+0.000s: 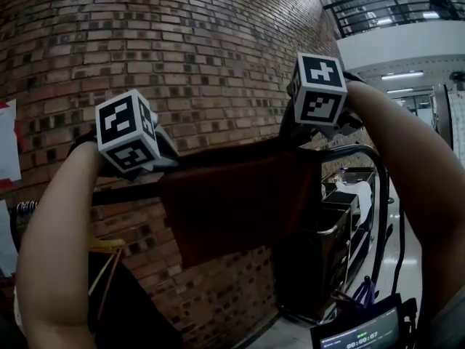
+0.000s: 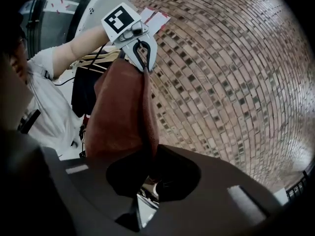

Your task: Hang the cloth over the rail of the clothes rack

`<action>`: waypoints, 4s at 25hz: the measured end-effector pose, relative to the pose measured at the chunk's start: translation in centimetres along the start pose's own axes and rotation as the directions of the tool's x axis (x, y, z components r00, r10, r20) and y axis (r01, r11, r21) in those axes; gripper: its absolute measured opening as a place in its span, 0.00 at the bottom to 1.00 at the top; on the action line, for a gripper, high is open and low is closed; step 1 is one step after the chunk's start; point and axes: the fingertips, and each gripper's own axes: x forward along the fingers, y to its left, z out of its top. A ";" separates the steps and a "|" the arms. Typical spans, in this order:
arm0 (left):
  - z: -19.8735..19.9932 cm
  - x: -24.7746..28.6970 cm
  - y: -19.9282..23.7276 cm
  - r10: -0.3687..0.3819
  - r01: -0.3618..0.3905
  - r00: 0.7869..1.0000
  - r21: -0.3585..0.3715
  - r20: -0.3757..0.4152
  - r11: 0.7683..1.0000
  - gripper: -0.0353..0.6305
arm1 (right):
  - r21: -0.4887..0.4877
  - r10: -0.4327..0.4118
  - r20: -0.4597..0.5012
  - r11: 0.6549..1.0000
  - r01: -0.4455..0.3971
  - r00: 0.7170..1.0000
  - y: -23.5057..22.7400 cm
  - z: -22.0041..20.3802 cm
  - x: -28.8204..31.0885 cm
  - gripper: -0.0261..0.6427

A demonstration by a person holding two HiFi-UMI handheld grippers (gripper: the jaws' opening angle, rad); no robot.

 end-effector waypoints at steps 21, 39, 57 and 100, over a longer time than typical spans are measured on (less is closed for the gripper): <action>0.4 -2.0 3.4 0.218 -0.219 0.976 0.005 0.007 0.976 0.05 | -0.053 -0.173 0.011 0.984 0.173 0.985 -1.6 0.2 -1.2 0.04; 12.1 -8.6 -13.0 0.280 -0.179 0.893 -0.291 0.353 0.940 0.05 | 0.198 -0.298 0.364 0.950 0.239 0.883 12.9 -2.0 -10.1 0.04; 20.3 -6.1 -51.7 0.084 0.389 0.762 -0.557 0.643 0.734 0.06 | 0.364 0.067 0.651 0.846 -0.389 0.756 52.3 -12.9 -6.9 0.04; 22.7 -34.2 -94.7 -0.026 0.568 0.739 -0.603 0.673 0.560 0.06 | 0.579 0.054 0.591 0.666 -0.470 0.805 100.0 -4.1 -28.7 0.04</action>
